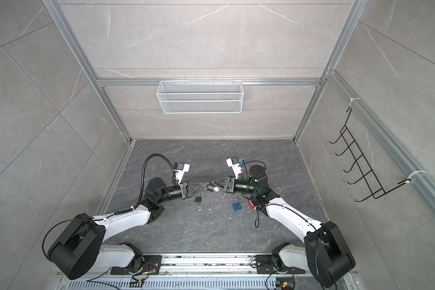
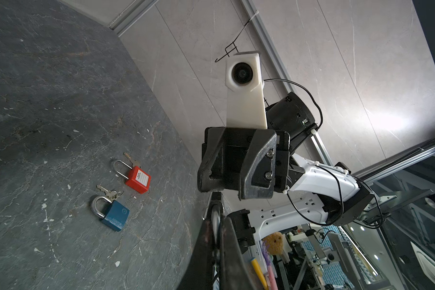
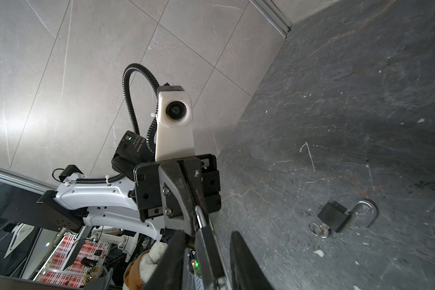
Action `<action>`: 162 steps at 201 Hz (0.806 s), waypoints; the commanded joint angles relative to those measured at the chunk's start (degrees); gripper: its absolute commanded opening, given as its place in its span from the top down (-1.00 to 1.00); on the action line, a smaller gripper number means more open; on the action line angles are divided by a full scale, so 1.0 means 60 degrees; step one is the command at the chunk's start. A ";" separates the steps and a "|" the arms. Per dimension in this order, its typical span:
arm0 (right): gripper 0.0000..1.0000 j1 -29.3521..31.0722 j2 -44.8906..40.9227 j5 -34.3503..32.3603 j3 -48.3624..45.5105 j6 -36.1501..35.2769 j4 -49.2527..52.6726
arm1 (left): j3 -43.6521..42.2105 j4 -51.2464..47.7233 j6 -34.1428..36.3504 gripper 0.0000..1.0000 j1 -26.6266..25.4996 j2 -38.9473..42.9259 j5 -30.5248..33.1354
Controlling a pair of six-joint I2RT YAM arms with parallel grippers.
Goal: Lock with the key
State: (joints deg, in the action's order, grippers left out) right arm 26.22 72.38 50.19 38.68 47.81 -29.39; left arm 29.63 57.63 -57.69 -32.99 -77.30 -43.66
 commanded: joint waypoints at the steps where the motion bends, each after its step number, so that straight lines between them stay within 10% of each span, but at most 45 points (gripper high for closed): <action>1: 0.33 -0.0019 -0.0163 0.0162 -0.0265 -0.0010 -0.0072 | 0.0249 0.1146 -0.0310 1.00 0.0127 -0.0181 -0.0073; 162: 0.54 0.0012 0.0223 0.0379 -0.0582 0.1146 -0.1881 | 0.0397 0.2144 -0.0988 1.00 0.0181 -0.0813 -0.0202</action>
State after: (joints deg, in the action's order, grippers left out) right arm 26.00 73.17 50.83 35.77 53.01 -35.92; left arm 30.09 67.02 -63.29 -32.10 -81.95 -44.01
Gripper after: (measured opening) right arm 0.227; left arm 0.057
